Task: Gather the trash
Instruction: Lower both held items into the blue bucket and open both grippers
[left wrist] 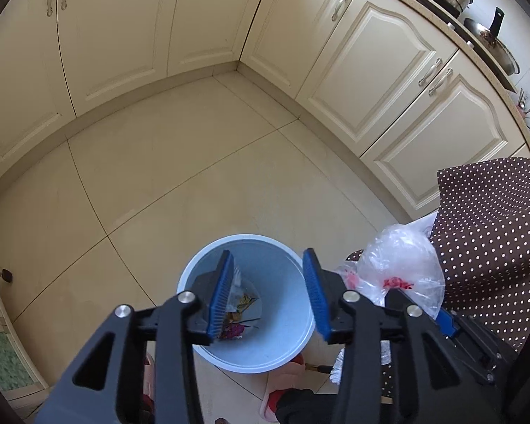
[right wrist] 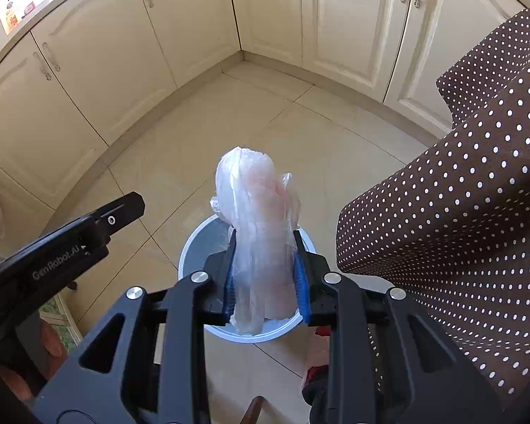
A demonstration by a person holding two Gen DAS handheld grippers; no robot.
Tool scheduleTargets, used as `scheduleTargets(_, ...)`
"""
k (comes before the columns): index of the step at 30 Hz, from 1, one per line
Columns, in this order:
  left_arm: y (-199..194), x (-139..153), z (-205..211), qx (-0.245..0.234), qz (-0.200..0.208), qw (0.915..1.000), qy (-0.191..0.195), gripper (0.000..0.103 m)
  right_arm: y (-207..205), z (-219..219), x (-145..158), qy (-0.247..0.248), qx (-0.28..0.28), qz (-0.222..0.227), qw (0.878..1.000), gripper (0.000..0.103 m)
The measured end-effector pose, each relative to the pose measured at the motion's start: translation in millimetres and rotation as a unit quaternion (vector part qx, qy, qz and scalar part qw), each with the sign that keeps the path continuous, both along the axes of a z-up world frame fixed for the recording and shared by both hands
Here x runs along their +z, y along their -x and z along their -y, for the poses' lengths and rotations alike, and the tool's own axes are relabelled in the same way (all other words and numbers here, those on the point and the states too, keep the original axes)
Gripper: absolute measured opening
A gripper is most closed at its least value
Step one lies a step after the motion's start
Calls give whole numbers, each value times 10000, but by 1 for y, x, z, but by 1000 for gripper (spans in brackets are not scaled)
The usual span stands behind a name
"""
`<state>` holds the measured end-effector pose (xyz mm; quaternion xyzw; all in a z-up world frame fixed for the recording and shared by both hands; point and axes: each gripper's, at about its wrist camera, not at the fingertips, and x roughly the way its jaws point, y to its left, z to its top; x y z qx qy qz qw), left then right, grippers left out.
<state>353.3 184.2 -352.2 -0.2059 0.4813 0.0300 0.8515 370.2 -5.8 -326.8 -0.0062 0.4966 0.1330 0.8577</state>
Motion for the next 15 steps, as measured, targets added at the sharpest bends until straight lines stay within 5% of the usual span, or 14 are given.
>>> scheduleTargets(15,0,2,-6,51,-32,10000,-20,46,1,-6,5,-46,18,11,10000,29)
